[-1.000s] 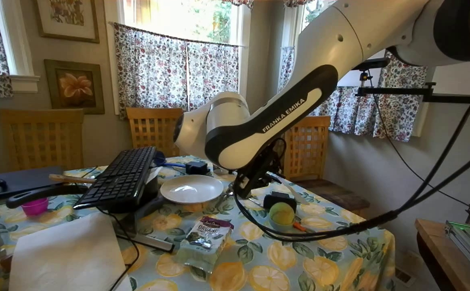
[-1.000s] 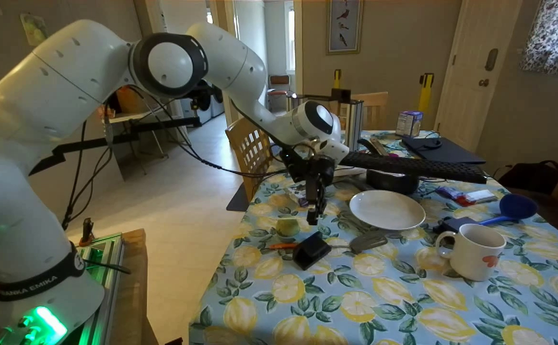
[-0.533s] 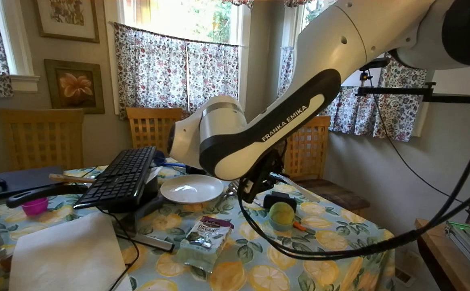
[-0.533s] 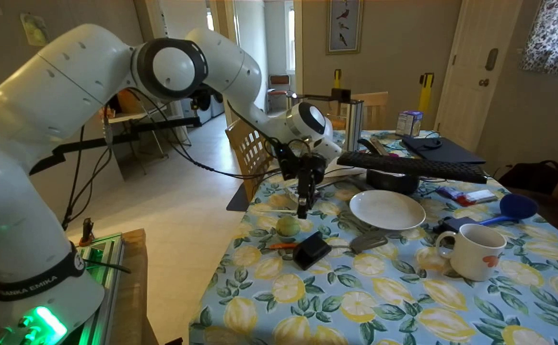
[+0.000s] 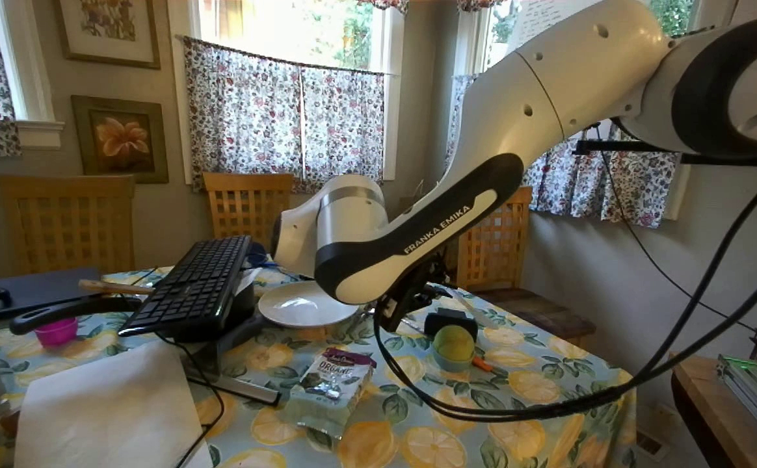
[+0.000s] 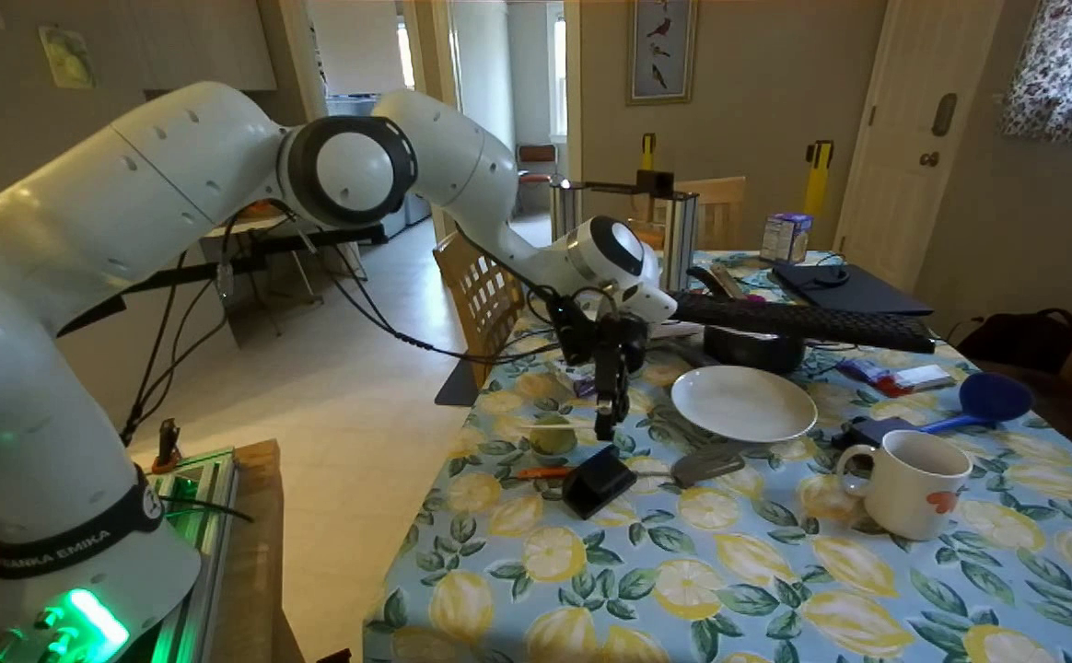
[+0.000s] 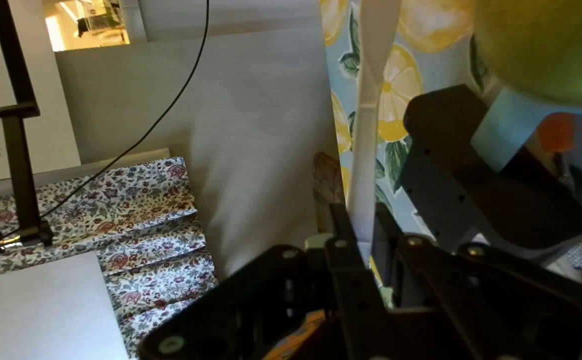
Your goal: Pick up the folk from the cup and put it on the table
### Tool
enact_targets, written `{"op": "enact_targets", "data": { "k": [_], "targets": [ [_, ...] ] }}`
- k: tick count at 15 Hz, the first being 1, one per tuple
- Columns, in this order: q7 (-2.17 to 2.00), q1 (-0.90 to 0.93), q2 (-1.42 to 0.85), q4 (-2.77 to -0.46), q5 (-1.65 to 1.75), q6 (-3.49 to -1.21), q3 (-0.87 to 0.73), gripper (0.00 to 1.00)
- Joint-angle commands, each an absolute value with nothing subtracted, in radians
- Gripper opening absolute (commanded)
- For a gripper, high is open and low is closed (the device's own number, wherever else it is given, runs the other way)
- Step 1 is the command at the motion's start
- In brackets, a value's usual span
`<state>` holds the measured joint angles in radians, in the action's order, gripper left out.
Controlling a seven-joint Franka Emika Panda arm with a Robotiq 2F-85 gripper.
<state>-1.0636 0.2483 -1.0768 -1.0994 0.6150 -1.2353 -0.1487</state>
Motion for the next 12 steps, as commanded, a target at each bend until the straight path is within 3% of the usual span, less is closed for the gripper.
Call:
{"op": "enact_targets", "data": {
  "k": [1, 4, 5, 8, 9, 12],
  "targets": [
    [-1.020, 0.254, -1.155, -0.974, 0.621, -1.196, -0.166, 0.04],
    [-1.048, 0.255, -1.127, -1.021, 0.608, -1.231, -0.165, 0.04],
    [-1.048, 0.255, -1.129, -1.017, 0.608, -1.231, -0.166, 0.15],
    [-1.048, 0.255, -1.129, -1.017, 0.608, -1.231, -0.166, 0.15],
    [-1.048, 0.255, -1.129, -1.017, 0.608, -1.231, -0.166, 0.04],
    [-1.036, 0.264, -1.142, -0.999, 0.617, -1.228, -0.165, 0.04]
  ]
}}
